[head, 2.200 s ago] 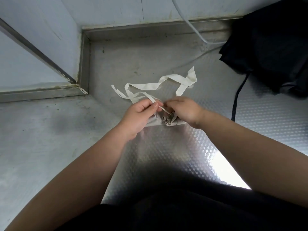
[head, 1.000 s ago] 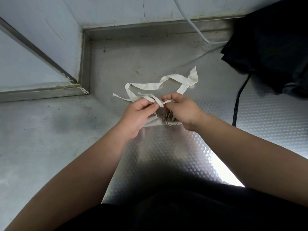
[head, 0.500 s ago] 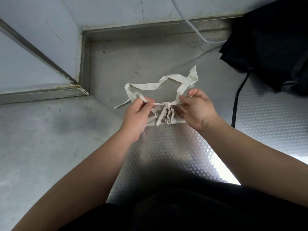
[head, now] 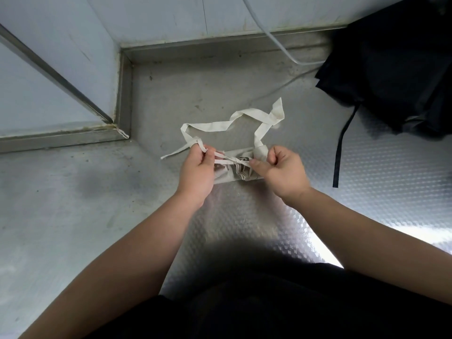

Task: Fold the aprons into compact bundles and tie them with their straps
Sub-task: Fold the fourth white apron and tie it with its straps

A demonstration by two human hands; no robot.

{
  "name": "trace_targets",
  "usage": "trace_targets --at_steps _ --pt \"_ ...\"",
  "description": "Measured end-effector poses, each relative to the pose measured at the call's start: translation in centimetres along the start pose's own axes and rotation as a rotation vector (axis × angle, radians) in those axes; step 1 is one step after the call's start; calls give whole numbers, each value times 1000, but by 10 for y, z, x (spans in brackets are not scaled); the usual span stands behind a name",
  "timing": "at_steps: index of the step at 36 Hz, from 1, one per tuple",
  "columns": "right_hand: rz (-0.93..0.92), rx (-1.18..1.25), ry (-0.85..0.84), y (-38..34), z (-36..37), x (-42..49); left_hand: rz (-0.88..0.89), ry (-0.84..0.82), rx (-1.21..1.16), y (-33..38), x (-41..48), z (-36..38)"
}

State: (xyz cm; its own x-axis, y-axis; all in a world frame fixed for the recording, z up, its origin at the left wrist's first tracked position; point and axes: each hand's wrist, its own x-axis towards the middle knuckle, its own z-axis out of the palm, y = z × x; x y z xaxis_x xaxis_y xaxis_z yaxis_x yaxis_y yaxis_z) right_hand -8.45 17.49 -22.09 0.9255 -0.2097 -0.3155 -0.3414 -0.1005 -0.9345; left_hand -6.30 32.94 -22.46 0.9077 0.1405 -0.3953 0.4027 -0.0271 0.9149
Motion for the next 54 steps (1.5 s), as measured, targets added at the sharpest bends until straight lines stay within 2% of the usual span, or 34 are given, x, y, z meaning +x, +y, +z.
trace_targets --at_steps 3,7,9,13,15,19,21,23,27,34,39,44,47,49,51,54 --pt "46 54 31 0 -1 -2 8 34 -15 3 -2 1" --pt "181 380 212 1 2 6 -11 56 -115 6 -4 0" --pt "197 381 262 1 5 8 -9 57 -140 6 -4 -2" --pt "66 77 187 -2 3 0 -12 7 -164 8 -8 -5" --pt "12 -77 90 1 2 -5 -46 -17 -231 10 -9 -6" --pt "37 -269 -144 -4 -2 -4 -72 -9 -284 14 -9 -4" --pt "-21 -533 -224 -10 -2 -2 -62 4 -233 14 -10 0" --pt "-90 -779 -245 -13 1 1 -54 7 -162 11 -9 3" --pt "-59 -1043 -189 -13 12 5 -36 -28 -64 8 -5 2" --pt "-131 -834 -6 -20 22 11 -57 -151 83 -2 3 -6" --pt "-72 -732 37 -17 30 17 -44 -190 126 -1 3 -7" --pt "-185 -867 -171 -14 27 18 1 -196 81 0 1 -9" --pt "-175 -879 -369 -19 21 17 -25 -179 -24 7 -2 -6" --pt "-208 -926 -438 -21 19 15 -2 -166 -3 7 -3 -6" --pt "-259 -1046 -414 -16 18 16 58 -159 106 5 -3 -8" --pt "-412 -1228 -264 -8 22 18 150 -184 312 -6 0 -10"
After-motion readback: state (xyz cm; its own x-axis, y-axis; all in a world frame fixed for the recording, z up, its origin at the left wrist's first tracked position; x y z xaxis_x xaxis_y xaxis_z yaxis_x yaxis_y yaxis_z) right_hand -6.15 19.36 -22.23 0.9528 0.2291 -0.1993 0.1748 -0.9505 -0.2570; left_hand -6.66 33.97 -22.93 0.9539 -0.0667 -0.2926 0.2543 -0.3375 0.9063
